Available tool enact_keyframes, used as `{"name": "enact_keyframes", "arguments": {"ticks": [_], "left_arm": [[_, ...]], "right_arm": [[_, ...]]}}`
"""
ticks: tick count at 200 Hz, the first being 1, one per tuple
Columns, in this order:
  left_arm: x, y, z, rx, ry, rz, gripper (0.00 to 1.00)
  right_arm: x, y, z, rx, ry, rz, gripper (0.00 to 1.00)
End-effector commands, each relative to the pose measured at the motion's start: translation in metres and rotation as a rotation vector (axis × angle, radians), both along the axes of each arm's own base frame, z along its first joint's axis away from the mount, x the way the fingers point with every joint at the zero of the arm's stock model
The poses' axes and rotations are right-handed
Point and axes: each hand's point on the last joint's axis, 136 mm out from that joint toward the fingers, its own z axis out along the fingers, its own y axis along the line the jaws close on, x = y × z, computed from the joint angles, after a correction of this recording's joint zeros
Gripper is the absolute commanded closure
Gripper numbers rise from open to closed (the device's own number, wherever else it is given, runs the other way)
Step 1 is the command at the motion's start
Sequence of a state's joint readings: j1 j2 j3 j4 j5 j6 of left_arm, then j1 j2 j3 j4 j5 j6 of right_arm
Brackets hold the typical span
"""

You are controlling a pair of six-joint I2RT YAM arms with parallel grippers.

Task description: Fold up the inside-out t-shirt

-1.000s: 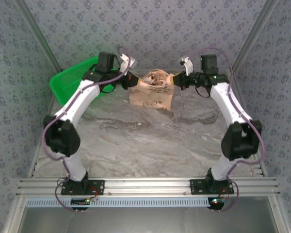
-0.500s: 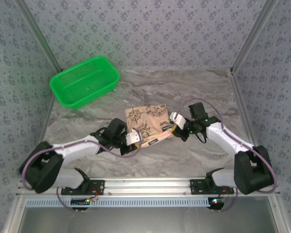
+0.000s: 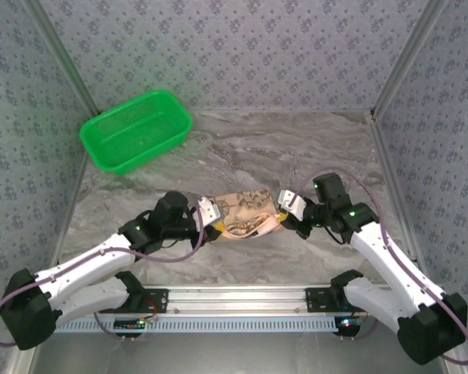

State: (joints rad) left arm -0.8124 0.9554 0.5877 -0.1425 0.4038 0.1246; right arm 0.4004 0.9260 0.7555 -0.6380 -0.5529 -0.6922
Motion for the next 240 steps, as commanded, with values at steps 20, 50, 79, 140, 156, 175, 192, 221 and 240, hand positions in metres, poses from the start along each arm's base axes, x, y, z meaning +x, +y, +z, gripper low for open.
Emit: {"name": "enact_keyframes", "arguments": {"ticks": [20, 50, 79, 140, 156, 175, 192, 221, 240], "left_arm": [[0.023, 0.009, 0.01, -0.033, 0.222, 0.142, 1.0], [0.056, 0.022, -0.009, 0.026, 0.325, 0.231, 1.0], [0.083, 0.025, -0.031, 0.069, 0.356, 0.289, 1.0], [0.164, 0.024, -0.07, 0.133, 0.445, 0.378, 0.95], [0.179, 0.02, -0.086, 0.17, 0.477, 0.384, 0.91], [0.192, 0.017, -0.103, 0.193, 0.539, 0.407, 0.74], [0.198, 0.016, -0.107, 0.169, 0.557, 0.426, 0.69], [0.216, 0.038, -0.081, 0.17, 0.457, 0.557, 0.57], [0.224, 0.051, -0.036, 0.097, 0.398, 0.622, 0.5]], "right_arm": [[0.025, 0.007, 0.014, 0.03, 0.08, 0.001, 1.0], [0.056, 0.017, -0.005, 0.023, 0.17, -0.002, 1.0], [0.093, 0.016, -0.035, 0.011, 0.261, -0.094, 1.0], [0.171, 0.004, -0.091, -0.095, 0.327, -0.397, 1.0], [0.186, -0.001, -0.098, -0.134, 0.32, -0.497, 0.99], [0.195, -0.004, -0.108, -0.215, 0.326, -0.538, 0.92], [0.2, -0.014, -0.115, -0.265, 0.32, -0.594, 0.69], [0.207, -0.019, -0.092, -0.155, 0.316, -0.689, 0.57], [0.215, -0.03, -0.052, -0.058, 0.252, -0.792, 0.48]]}}
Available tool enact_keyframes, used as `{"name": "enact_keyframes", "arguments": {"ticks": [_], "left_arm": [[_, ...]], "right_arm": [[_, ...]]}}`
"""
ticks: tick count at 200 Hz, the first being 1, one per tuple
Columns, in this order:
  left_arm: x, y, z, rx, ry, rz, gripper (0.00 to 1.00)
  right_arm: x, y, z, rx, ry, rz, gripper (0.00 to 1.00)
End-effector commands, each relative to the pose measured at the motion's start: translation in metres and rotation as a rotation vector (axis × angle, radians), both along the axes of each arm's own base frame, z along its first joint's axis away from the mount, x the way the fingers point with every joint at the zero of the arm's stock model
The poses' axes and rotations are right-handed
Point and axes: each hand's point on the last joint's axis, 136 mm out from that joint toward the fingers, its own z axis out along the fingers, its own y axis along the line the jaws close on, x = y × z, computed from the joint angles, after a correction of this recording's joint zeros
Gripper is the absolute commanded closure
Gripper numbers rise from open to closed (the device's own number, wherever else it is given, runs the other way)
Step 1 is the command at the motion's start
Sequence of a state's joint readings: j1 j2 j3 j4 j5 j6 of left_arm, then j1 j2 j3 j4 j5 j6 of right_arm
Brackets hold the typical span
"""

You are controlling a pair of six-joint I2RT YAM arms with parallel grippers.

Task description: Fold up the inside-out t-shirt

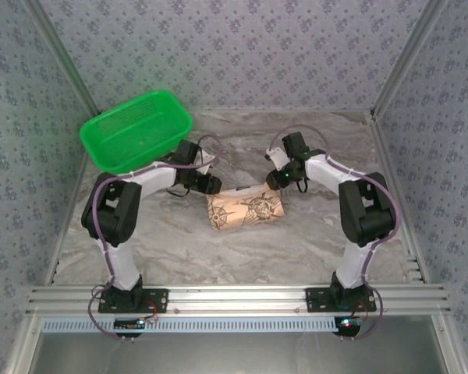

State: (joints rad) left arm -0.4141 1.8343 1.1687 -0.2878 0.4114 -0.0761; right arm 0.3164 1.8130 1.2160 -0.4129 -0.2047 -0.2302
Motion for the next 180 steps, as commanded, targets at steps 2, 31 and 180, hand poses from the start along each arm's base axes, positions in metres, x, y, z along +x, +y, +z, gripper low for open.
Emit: {"name": "enact_keyframes", "arguments": {"ticks": [2, 31, 180], "left_arm": [[0.017, 0.019, 0.072, -0.04, -0.143, 0.112, 0.5], [0.002, 0.025, 0.132, -0.109, -0.171, 0.189, 0.43], [-0.065, -0.022, -0.028, 0.005, -0.407, 0.282, 0.53]], "right_arm": [[0.013, -0.017, 0.057, 0.063, -0.123, -0.175, 0.47], [-0.014, -0.017, 0.101, 0.179, -0.134, -0.316, 0.44], [-0.081, 0.057, -0.034, 0.455, -0.398, -0.421, 0.64]]}}
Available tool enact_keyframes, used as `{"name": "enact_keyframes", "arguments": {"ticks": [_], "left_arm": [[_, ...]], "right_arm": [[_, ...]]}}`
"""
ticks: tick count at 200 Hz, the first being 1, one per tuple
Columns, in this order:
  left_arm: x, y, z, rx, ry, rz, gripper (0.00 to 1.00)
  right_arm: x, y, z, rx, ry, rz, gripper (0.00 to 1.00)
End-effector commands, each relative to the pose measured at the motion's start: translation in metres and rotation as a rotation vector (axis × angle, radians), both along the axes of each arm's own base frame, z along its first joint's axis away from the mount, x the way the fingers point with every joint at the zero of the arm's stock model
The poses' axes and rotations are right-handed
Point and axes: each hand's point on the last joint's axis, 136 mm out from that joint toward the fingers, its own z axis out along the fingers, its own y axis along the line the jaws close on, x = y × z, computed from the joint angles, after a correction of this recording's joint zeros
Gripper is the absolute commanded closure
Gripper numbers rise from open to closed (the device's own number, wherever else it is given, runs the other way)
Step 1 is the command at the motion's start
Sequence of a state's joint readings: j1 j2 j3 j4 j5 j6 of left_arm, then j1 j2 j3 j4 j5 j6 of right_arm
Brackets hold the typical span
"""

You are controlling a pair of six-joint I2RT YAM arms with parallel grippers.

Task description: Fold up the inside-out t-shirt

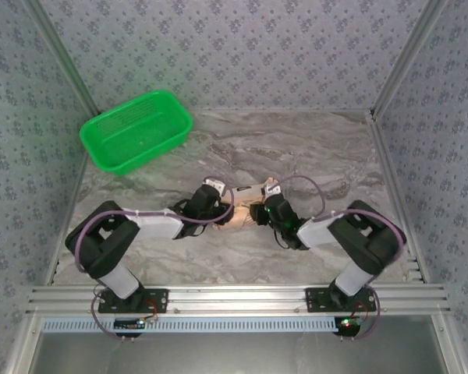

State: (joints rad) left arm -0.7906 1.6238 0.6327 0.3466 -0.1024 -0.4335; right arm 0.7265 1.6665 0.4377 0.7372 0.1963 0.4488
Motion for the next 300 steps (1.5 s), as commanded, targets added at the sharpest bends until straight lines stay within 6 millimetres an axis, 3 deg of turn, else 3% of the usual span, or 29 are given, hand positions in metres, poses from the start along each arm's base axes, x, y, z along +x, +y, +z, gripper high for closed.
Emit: {"name": "enact_keyframes", "arguments": {"ticks": [1, 23, 48, 79, 81, 89, 93, 97, 99, 102, 126, 147, 164, 172, 193, 213, 226, 242, 273, 286, 300], "left_arm": [[0.011, 0.013, -0.006, 0.012, -0.113, 0.056, 0.53], [0.001, 0.023, -0.017, 0.026, -0.113, 0.05, 0.54], [-0.001, 0.033, -0.001, 0.046, -0.147, 0.052, 0.53], [0.006, 0.042, 0.069, 0.041, -0.229, 0.057, 0.46], [0.006, 0.044, 0.074, 0.04, -0.236, 0.062, 0.46], [0.01, 0.053, 0.095, 0.031, -0.266, 0.088, 0.43], [0.011, 0.059, 0.102, 0.036, -0.272, 0.104, 0.39], [0.012, 0.066, 0.109, 0.045, -0.277, 0.124, 0.32], [0.013, 0.071, 0.113, 0.05, -0.284, 0.138, 0.12], [0.015, 0.078, 0.12, 0.056, -0.295, 0.158, 0.02], [0.019, 0.131, 0.147, 0.17, -0.369, 0.259, 0.0], [0.023, 0.185, 0.141, 0.274, -0.4, 0.371, 0.0], [0.023, 0.216, 0.114, 0.297, -0.383, 0.409, 0.0], [0.023, 0.23, 0.112, 0.289, -0.364, 0.448, 0.0], [0.026, 0.222, 0.107, 0.277, -0.431, 0.277, 0.0], [0.033, 0.234, 0.088, 0.235, -0.447, 0.301, 0.0], [0.04, 0.243, 0.067, 0.276, -0.383, 0.308, 0.0], [0.051, 0.238, 0.06, 0.277, -0.343, 0.261, 0.0], [0.071, 0.234, 0.066, 0.232, -0.399, 0.267, 0.0], [0.078, 0.223, 0.071, 0.19, -0.448, 0.224, 0.0], [0.085, 0.219, 0.067, 0.212, -0.429, 0.187, 0.0]], "right_arm": [[0.005, -0.009, -0.002, 0.062, -0.07, -0.051, 0.64], [-0.004, -0.008, -0.013, 0.016, -0.047, 0.005, 0.63], [-0.011, -0.003, 0.0, 0.022, -0.067, 0.057, 0.59], [-0.008, -0.006, 0.068, 0.061, -0.167, 0.085, 0.44], [-0.007, -0.008, 0.074, 0.061, -0.178, 0.08, 0.39], [-0.003, -0.017, 0.093, 0.056, -0.202, 0.058, 0.18], [-0.002, -0.022, 0.102, 0.059, -0.217, 0.056, 0.03], [-0.001, -0.026, 0.112, 0.065, -0.236, 0.063, 0.01], [-0.001, -0.029, 0.117, 0.065, -0.246, 0.06, 0.01], [0.0, -0.034, 0.123, 0.064, -0.257, 0.055, 0.0], [0.011, -0.093, 0.156, 0.015, -0.294, -0.047, 0.0], [0.016, -0.157, 0.168, -0.037, -0.317, -0.209, 0.0], [0.013, -0.201, 0.168, -0.13, -0.339, -0.32, 0.0], [0.011, -0.218, 0.16, -0.178, -0.328, -0.36, 0.0], [0.012, -0.242, 0.128, -0.265, -0.289, -0.386, 0.0], [0.016, -0.257, 0.097, -0.273, -0.24, -0.421, 0.0], [0.02, -0.262, 0.085, -0.256, -0.246, -0.439, 0.0], [0.029, -0.26, 0.082, -0.267, -0.245, -0.409, 0.0], [0.051, -0.259, 0.081, -0.251, -0.269, -0.389, 0.0], [0.064, -0.257, 0.081, -0.199, -0.273, -0.385, 0.0], [0.075, -0.251, 0.066, -0.211, -0.227, -0.344, 0.0]]}}
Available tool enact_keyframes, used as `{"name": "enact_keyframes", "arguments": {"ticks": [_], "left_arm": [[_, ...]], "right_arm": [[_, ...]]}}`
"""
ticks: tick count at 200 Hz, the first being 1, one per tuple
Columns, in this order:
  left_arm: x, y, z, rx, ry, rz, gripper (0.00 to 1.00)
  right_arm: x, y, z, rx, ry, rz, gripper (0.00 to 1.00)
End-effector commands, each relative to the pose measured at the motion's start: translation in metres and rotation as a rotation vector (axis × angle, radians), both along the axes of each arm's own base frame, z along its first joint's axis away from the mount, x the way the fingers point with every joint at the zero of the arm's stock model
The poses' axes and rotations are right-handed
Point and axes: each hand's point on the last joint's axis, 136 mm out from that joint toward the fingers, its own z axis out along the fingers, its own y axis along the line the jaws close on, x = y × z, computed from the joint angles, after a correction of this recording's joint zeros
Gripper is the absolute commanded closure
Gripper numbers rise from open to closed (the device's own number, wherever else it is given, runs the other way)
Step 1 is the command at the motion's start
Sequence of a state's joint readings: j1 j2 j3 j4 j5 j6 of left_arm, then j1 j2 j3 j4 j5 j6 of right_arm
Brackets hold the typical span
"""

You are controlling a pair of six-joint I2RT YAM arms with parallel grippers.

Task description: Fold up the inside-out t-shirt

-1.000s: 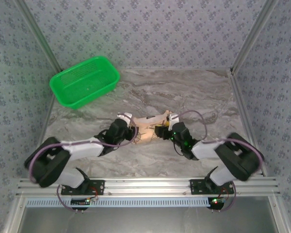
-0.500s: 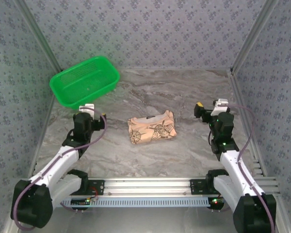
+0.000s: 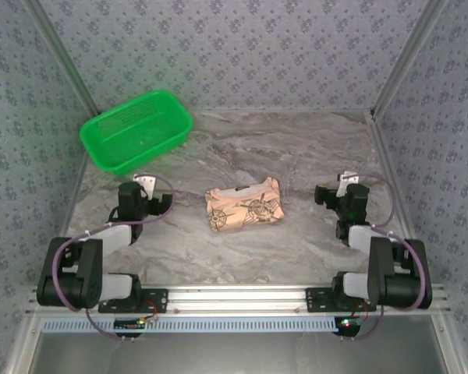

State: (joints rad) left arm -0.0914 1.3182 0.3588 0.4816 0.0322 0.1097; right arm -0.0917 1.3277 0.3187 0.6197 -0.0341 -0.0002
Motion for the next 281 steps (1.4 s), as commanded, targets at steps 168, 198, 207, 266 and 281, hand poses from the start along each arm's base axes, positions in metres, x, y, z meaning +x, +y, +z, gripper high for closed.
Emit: {"name": "enact_keyframes", "arguments": {"ticks": [168, 198, 207, 266, 281], "left_arm": [[0.044, 0.028, 0.02, -0.18, -0.173, 0.033, 0.0], [0.044, 0.027, 0.02, -0.179, -0.174, 0.032, 0.0], [0.044, 0.028, 0.02, -0.18, -0.173, 0.032, 0.0], [0.044, 0.028, 0.02, -0.18, -0.174, 0.033, 0.0], [0.044, 0.027, 0.02, -0.18, -0.174, 0.032, 0.0]], "right_arm": [[0.036, 0.012, 0.001, -0.048, -0.053, 0.037, 0.0], [0.036, 0.012, 0.0, -0.048, -0.053, 0.037, 0.0], [0.036, 0.012, 0.0, -0.048, -0.053, 0.037, 0.0], [0.036, 0.012, 0.001, -0.058, -0.054, 0.035, 0.0], [0.036, 0.013, 0.001, -0.058, -0.055, 0.035, 0.0]]}}
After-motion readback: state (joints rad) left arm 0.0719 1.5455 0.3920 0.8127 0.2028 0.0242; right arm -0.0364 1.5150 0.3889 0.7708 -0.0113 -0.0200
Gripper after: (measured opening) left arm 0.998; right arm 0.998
